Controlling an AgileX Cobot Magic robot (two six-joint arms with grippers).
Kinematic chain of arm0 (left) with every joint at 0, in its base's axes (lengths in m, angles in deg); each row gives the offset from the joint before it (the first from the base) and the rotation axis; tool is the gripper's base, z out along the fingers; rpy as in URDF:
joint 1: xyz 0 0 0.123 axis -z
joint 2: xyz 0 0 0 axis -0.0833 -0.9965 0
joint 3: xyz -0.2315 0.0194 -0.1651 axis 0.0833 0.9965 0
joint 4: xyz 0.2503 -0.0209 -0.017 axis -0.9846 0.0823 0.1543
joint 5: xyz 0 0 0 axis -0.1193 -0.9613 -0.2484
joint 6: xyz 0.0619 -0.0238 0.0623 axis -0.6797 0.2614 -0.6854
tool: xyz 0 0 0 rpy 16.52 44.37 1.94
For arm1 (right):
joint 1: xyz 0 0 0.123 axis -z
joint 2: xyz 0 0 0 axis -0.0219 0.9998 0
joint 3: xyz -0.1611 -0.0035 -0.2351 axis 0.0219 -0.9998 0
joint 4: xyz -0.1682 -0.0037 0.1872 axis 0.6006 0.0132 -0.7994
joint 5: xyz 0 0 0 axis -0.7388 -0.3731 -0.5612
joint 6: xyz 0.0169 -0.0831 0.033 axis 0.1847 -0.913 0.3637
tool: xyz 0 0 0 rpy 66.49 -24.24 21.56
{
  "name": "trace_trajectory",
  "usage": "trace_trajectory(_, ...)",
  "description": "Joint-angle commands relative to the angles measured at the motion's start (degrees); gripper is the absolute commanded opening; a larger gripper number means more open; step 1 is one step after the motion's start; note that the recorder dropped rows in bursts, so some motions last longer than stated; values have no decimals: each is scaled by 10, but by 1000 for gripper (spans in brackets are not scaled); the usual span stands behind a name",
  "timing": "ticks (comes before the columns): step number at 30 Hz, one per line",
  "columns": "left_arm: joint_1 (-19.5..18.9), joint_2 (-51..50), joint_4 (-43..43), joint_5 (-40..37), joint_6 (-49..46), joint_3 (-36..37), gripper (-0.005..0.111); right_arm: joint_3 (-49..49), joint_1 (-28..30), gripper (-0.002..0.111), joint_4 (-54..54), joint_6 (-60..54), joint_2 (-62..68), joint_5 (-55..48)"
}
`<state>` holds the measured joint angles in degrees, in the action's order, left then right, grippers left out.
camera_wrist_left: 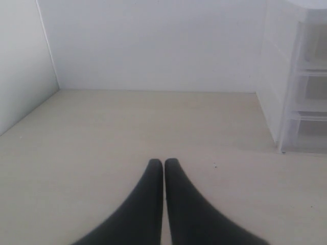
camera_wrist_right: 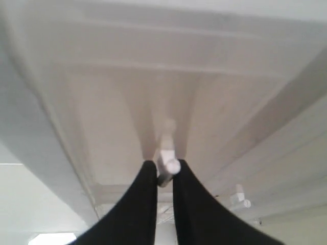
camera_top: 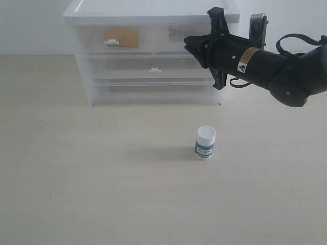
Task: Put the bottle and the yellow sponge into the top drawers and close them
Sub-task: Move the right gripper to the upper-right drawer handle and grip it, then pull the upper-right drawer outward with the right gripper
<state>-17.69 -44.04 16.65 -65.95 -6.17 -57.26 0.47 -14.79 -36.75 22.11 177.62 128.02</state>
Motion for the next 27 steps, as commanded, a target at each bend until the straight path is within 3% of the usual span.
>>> trace_trajectory(1,1,-2,4,2,5,2,4,12,1,7,-20,1,7,-8)
trace_trajectory(7,1,-2,4,2,5,2,4,12,2,0,-41,-37,7,18)
trace_trajectory(13,1,-2,4,2,5,2,4,-15,2,0,-44,-41,7,75)
trace_trajectory(19,1,-2,4,2,5,2,4,-119,2,0,-43,-76,-13,209)
trace_trajectory(27,1,-2,4,2,5,2,4,-266,0,0,48,-166,-100,209)
